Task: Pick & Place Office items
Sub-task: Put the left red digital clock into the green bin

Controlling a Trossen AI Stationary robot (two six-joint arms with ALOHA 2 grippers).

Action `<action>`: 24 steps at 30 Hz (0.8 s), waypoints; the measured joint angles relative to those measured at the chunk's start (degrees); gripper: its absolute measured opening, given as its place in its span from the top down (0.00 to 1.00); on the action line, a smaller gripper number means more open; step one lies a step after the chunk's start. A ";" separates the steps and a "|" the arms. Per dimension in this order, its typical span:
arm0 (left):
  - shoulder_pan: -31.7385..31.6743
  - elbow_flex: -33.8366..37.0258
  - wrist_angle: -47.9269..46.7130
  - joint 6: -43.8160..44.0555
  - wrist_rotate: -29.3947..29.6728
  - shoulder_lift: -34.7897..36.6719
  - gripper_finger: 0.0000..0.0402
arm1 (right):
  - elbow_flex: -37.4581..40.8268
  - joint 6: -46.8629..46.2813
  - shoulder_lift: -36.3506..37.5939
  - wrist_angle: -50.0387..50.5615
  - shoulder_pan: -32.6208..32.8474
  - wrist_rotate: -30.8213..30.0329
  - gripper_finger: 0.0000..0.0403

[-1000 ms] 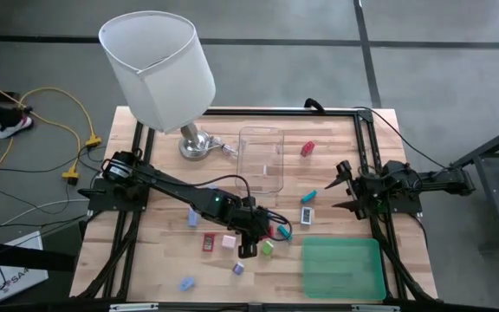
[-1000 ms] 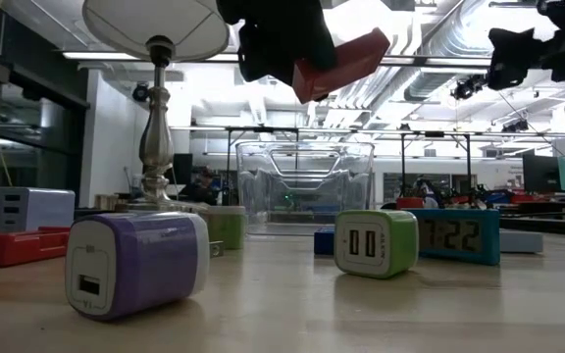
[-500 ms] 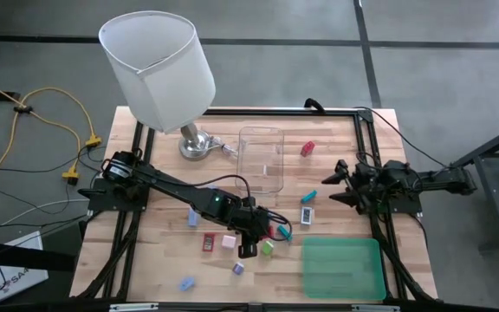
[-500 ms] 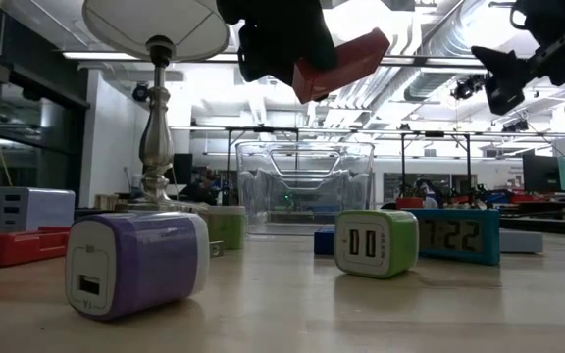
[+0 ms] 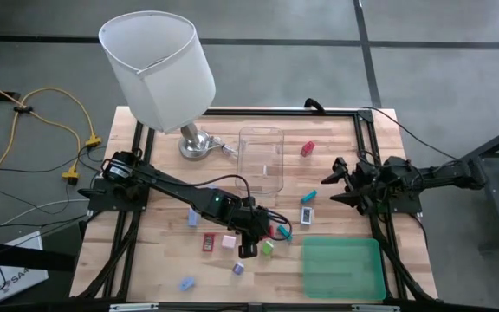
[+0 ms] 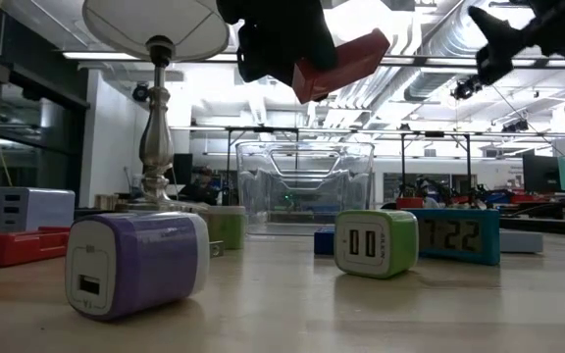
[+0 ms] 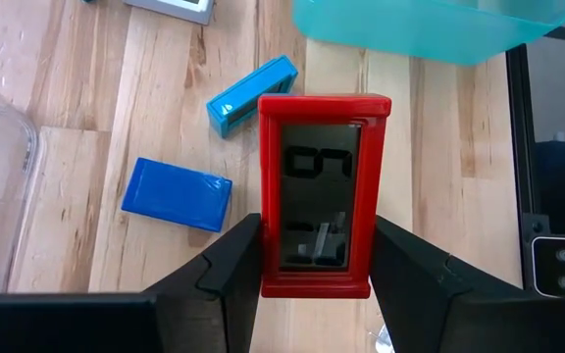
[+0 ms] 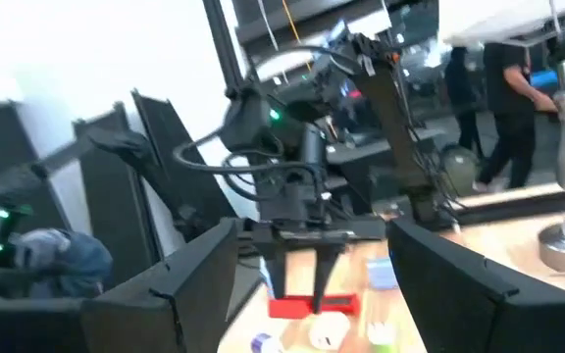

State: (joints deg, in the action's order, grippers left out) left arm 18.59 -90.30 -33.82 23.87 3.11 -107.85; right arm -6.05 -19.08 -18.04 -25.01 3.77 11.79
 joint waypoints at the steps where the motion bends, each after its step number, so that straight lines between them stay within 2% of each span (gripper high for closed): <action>1: 0.00 0.00 -0.02 0.01 0.00 0.00 0.61 | -1.07 0.12 -2.04 0.29 0.00 -0.30 0.38; 13: 0.00 0.00 -0.04 0.58 0.86 0.00 0.61 | -14.41 -0.30 -21.84 5.74 0.00 -0.74 0.38; 24: -1.36 0.00 -0.22 4.03 2.31 0.00 0.61 | -15.99 -3.69 -26.94 7.55 0.00 0.17 0.38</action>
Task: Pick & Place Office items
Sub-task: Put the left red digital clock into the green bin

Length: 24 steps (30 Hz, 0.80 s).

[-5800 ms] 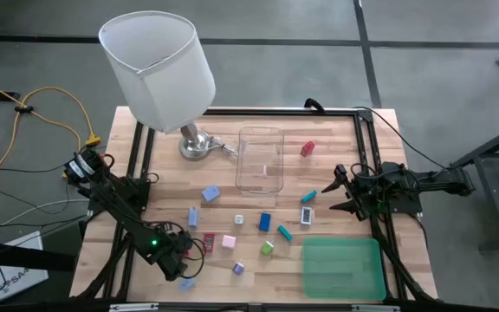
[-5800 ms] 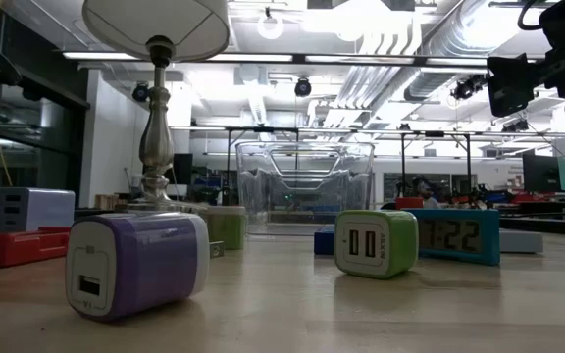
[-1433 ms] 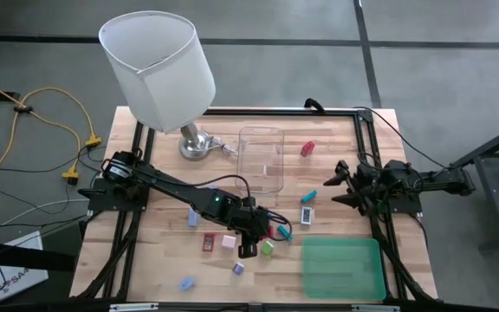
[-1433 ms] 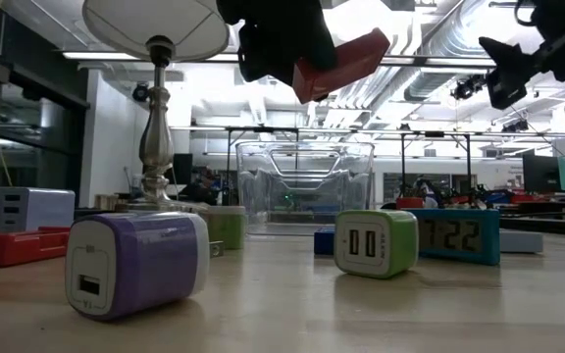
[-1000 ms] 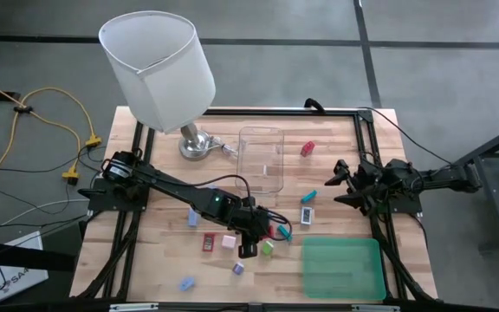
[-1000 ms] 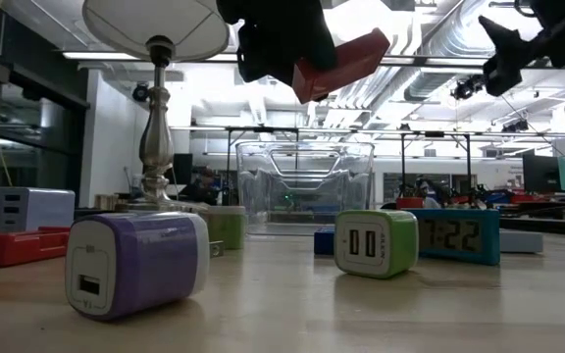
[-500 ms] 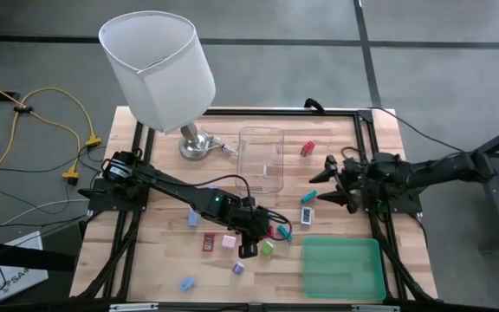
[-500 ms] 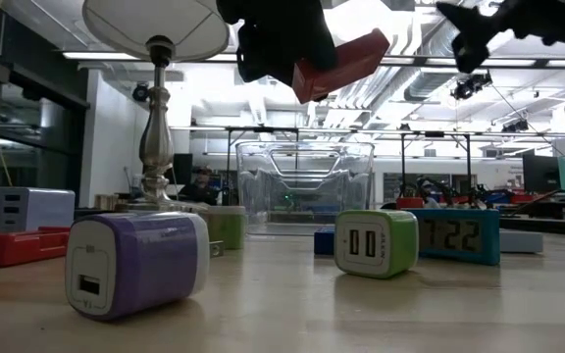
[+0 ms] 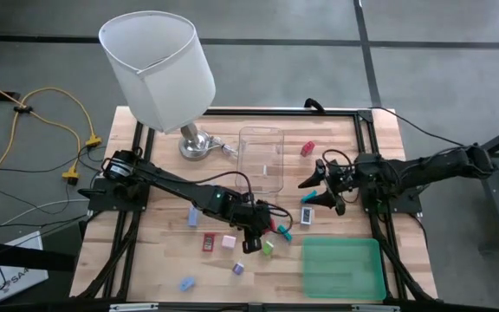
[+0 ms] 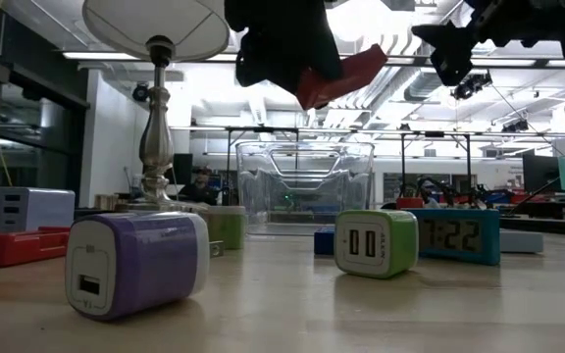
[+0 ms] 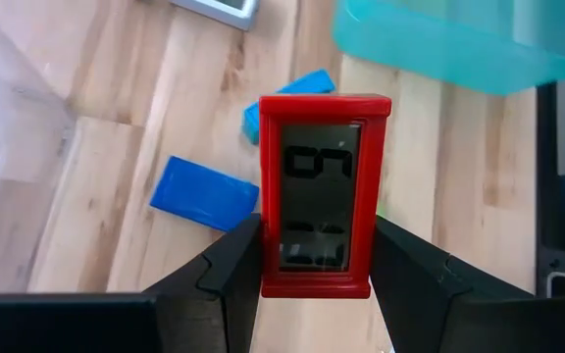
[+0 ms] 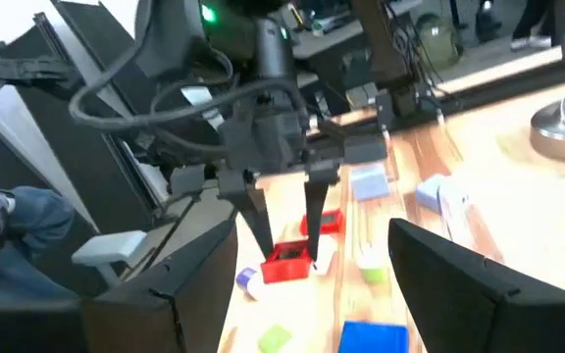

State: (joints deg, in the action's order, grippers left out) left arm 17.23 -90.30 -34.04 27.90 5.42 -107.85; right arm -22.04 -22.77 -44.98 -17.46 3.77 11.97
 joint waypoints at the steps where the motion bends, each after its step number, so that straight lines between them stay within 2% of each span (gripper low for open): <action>1: -0.02 0.00 0.00 0.01 0.84 0.00 0.61 | -0.02 -0.12 -0.22 0.57 0.00 0.00 0.38; 8: -0.68 0.00 -0.31 0.00 4.29 0.00 0.61 | -0.02 -2.73 -3.36 2.28 -0.01 -3.27 0.38; 13: -0.45 0.02 -0.72 -0.72 9.90 0.00 0.61 | -0.02 -2.88 -5.55 2.20 0.00 -2.82 0.38; 19: -0.13 0.02 -0.63 -0.87 10.62 0.00 0.61 | -0.04 -2.90 -7.02 -0.63 0.00 -1.25 0.38; 24: -0.22 0.02 -0.66 -1.33 16.98 0.00 0.61 | -0.09 -2.94 -8.00 -2.88 0.00 -0.47 0.38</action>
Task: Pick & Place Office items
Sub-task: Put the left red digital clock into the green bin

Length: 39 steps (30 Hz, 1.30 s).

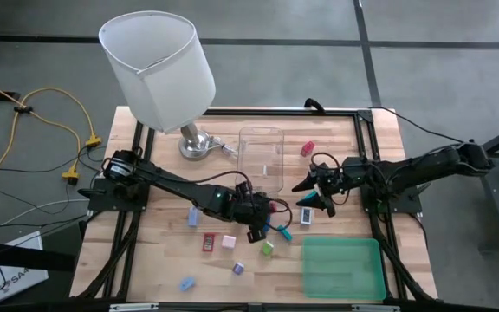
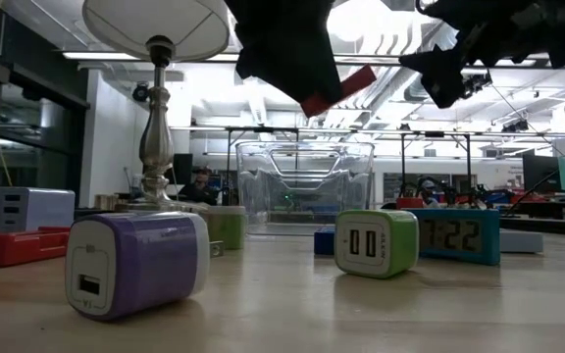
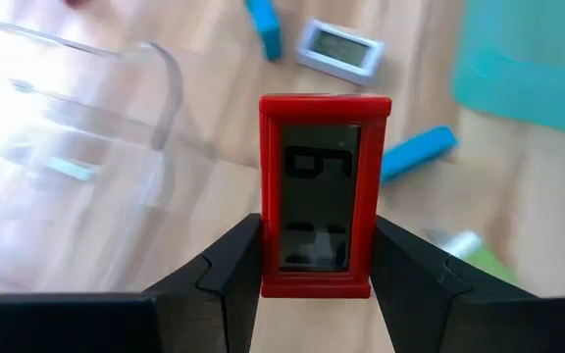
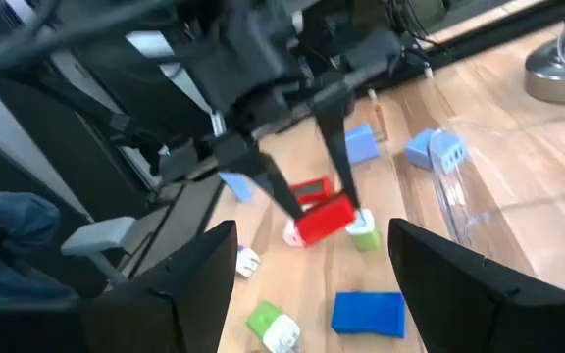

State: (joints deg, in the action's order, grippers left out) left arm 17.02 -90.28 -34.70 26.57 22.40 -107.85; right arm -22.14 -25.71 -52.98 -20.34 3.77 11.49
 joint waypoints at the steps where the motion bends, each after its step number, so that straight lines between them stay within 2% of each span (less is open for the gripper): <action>1: 0.00 0.02 -0.02 0.00 1.09 0.00 0.61 | 0.01 0.00 -0.01 0.06 0.00 -0.09 0.38; 11: -0.02 0.02 0.02 -0.15 11.26 0.00 0.61 | 0.01 0.04 0.03 -0.06 0.00 -4.34 0.38; 20: 0.00 0.02 1.59 -0.11 16.14 0.00 0.61 | 0.01 0.20 0.03 -0.04 0.00 -11.46 0.38; 26: 0.02 0.02 3.08 0.02 17.92 0.00 0.61 | 0.01 -1.29 -0.15 -0.11 0.01 -12.98 0.38; 30: 0.02 0.02 4.37 0.04 20.69 0.00 0.61 | 0.03 -2.44 -2.98 -2.79 1.17 -14.11 0.38; 39: 0.04 0.02 5.19 0.02 26.11 0.00 0.61 | 0.01 -1.07 -10.21 -11.83 3.76 -20.67 0.38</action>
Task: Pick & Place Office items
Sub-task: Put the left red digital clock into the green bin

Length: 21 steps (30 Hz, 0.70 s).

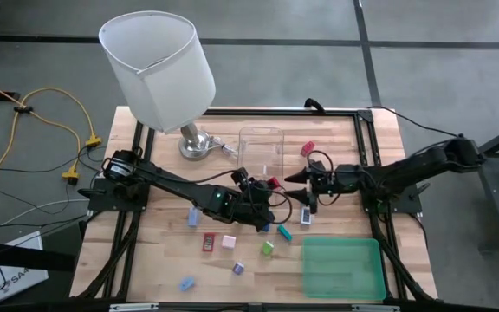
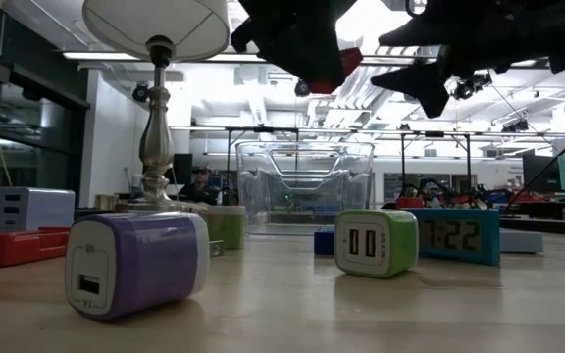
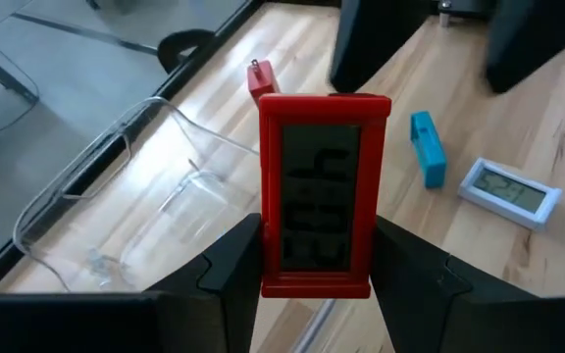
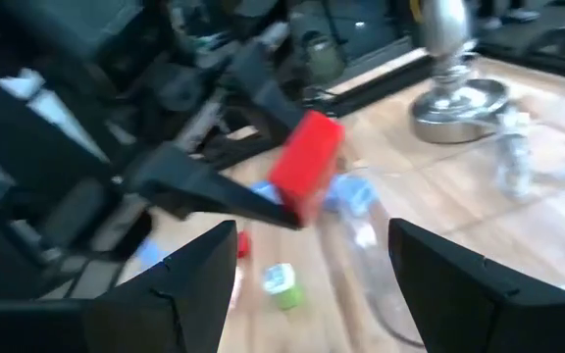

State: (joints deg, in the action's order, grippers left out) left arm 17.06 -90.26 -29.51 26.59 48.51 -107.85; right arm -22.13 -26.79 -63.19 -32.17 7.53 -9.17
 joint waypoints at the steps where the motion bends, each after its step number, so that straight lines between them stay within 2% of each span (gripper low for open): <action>1: 0.00 0.00 0.04 0.00 0.02 0.00 0.61 | 0.00 0.02 -0.55 -0.27 -0.02 -0.99 0.38; 14: -0.25 0.00 0.52 -0.02 6.94 0.00 0.61 | 0.00 4.94 -7.34 -12.20 -0.02 -6.93 0.38; 21: -1.58 0.00 1.03 -0.02 7.15 0.00 0.61 | 0.00 7.81 -7.44 -15.25 -0.02 -8.73 0.38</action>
State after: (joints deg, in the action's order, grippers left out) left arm 15.48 -90.26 -28.48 26.57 55.66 -107.85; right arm -22.13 -18.97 -70.63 -47.42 7.51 -17.90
